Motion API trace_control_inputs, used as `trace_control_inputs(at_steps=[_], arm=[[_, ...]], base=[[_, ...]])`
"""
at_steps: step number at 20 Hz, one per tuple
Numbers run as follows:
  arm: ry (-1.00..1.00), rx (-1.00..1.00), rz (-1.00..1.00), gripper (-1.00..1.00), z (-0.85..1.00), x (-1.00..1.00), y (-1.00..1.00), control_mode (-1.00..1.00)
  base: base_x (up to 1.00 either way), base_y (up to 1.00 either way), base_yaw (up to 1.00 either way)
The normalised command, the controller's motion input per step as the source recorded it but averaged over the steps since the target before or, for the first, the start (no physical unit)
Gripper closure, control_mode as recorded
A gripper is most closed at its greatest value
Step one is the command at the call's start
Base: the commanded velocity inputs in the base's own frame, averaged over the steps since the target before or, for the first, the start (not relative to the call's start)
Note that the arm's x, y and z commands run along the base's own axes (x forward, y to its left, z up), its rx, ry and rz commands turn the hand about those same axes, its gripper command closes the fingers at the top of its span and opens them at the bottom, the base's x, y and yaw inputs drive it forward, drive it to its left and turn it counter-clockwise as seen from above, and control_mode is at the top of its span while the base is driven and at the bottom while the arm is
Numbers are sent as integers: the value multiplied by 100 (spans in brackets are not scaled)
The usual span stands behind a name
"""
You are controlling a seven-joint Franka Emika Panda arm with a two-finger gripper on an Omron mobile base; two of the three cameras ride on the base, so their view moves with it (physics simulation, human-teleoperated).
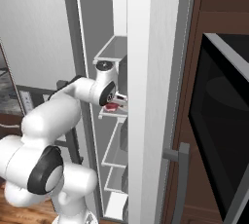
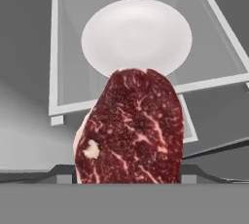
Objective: Transport the steak from the fridge to the microwave and turn on the microwave.
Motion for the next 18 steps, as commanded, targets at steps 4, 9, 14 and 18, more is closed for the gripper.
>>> trace_control_inputs(at_steps=[4, 9, 14, 18], arm=[[0, 0, 0, 100, 28, -41, 7, -100], [0, 0, 0, 100, 17, -42, 16, -100], [0, 0, 0, 100, 14, -47, 16, -100], [0, 0, 0, 100, 16, -39, 13, -100]], base=[[0, 0, 0], [0, 0, 0], [0, 0, 0], [0, 0, 0]])
